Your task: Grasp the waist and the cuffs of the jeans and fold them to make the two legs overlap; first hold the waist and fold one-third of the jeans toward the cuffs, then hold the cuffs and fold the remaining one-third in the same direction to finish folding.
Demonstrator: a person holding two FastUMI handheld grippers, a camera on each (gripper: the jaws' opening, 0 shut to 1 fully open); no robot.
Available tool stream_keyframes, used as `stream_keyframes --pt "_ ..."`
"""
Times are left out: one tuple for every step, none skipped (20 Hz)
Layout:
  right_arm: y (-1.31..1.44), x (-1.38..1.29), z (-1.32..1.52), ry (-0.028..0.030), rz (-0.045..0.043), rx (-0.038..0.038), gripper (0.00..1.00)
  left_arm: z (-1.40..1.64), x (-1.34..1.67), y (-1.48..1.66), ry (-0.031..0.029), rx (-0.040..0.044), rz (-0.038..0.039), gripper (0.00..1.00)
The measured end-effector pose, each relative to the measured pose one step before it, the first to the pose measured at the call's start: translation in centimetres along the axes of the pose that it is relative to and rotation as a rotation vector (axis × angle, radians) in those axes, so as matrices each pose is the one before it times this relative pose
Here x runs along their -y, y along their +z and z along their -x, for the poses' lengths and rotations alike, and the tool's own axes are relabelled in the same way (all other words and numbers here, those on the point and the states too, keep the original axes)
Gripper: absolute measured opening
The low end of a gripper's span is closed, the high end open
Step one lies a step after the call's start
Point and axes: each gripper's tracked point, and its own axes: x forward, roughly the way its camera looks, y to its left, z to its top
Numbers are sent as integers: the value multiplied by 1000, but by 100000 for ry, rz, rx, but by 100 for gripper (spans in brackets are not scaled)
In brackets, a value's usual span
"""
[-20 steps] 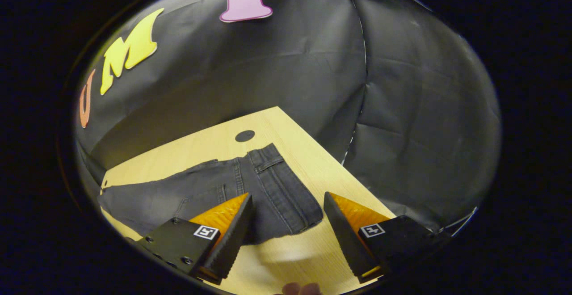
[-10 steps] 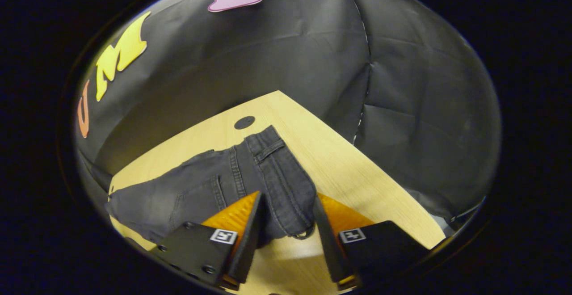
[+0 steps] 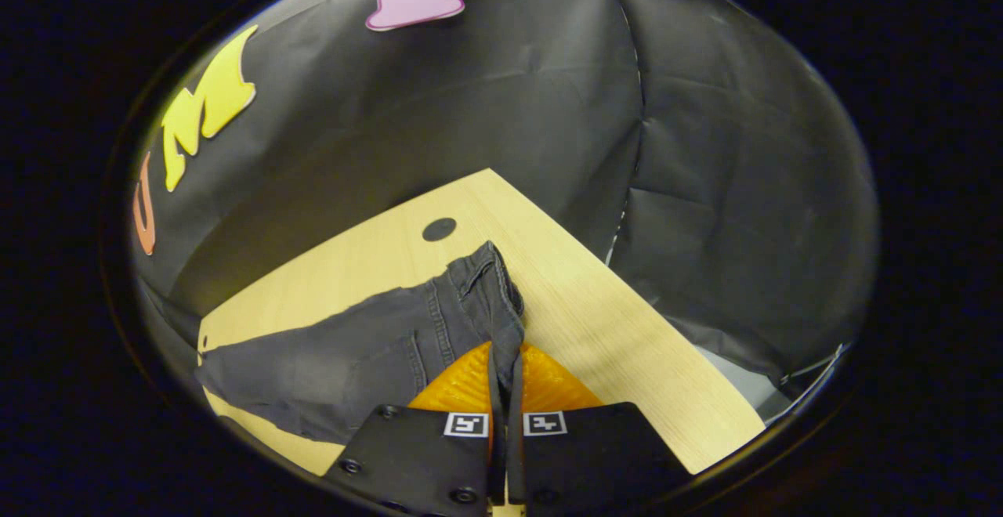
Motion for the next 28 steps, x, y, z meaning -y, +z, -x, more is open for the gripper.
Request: stream_keyframes --pt "348 -913 1419 633 1102 1681 2 155 -522 162 -224 702 921 99" --pt "909 -1074 1251 603 1543 2099 2 122 -510 186 -303 750 1570 99" --pt "1098 -1385 1328 840 1851 2405 2 200 -377 326 -617 1182 1789 99" --pt "1209 -1590 1194 1200 1919 2559 2 156 -592 258 -256 852 1391 98" --pt "1226 -1896 1234 1331 1894 2508 2 263 -773 32 59 989 1082 99" --pt "1288 -2046 1171 1786 1734 2782 2 205 -637 211 5 951 891 99" --pt "1180 -2284 1057 1923 1428 2429 2 261 -907 207 172 972 836 99" --pt "1026 -2503 954 2260 890 2050 2 280 -1017 96 330 668 723 99" --pt "797 -2605 690 2375 286 1849 0 155 -796 -24 438 501 413 99" --pt "550 -2593 549 2469 551 1330 0 307 -862 85 477 275 318 99" --pt "203 -2568 499 2336 1068 886 2 313 -818 156 468 618 -379 99" --pt "5 -2477 291 2545 1715 491 0 348 -1037 199 1100 661 -1409 99" --pt "-91 -2660 154 2477 1838 576 0 366 -938 220 1296 722 -1841 98" --pt "-344 -2385 31 2624 1983 -28 2 356 -749 218 537 540 -1231 99" --pt "-724 -2345 -236 2648 1585 -90 0 413 -616 182 -375 238 -655 99" --pt "-541 -2532 -432 2603 1524 -650 0 462 -535 164 -189 310 -751 99" --pt "-973 -2409 -623 2187 1968 -951 2 264 -650 198 -91 345 -1050 98" --pt "-1155 -2364 -749 1382 2284 -1742 5 312 -658 -9 88 84 -827 99" --pt "-1377 -2447 -711 1909 2717 -1314 4 92 -786 -81 341 -538 -197 99" --pt "-1307 -2291 -1284 1890 2805 -1570 2 205 -488 -408 5 -1776 250 98" --pt "-1247 -2091 -1395 1460 3624 -1954 0 387 -413 -234 -2 -1155 472 98" --pt "-1487 -1793 -1141 1493 3058 -2554 1 275 -474 -159 75 -724 -393 98" --pt "-1994 -1784 -1221 1142 2429 -3449 2 60 -641 -29 784 -198 -922 99" --pt "-1772 -1534 -1269 1216 2417 -3054 2 71 -684 45 692 128 -1168 98" --pt "-1936 -848 -1401 389 2711 -3873 2 197 -612 47 752 184 -1125 99" --pt "-1568 -1066 -1622 254 2781 -4562 0 97 -611 17 1042 258 -1305 99" --pt "-1396 -622 -1193 136 1931 -3778 1 -40 -559 -131 796 125 -1125 99" --pt "-857 -314 -1397 -347 1685 -2753 5 0 -364 -155 207 -244 -496 99"
